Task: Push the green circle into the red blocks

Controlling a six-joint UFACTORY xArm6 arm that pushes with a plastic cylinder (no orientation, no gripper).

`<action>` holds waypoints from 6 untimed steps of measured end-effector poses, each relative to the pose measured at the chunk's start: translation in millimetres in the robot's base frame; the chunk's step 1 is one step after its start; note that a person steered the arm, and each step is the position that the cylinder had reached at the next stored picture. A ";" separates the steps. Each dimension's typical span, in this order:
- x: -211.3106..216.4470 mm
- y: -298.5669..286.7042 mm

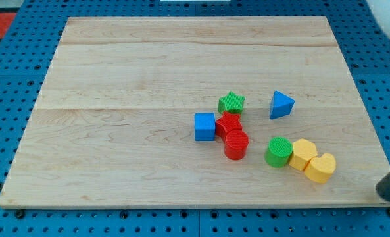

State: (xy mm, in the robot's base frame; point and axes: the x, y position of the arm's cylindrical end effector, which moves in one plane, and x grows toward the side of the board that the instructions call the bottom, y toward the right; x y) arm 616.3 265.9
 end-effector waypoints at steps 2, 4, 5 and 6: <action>0.3 -86.0; -52.6 -97.8; -79.9 -123.0; -95.3 -147.2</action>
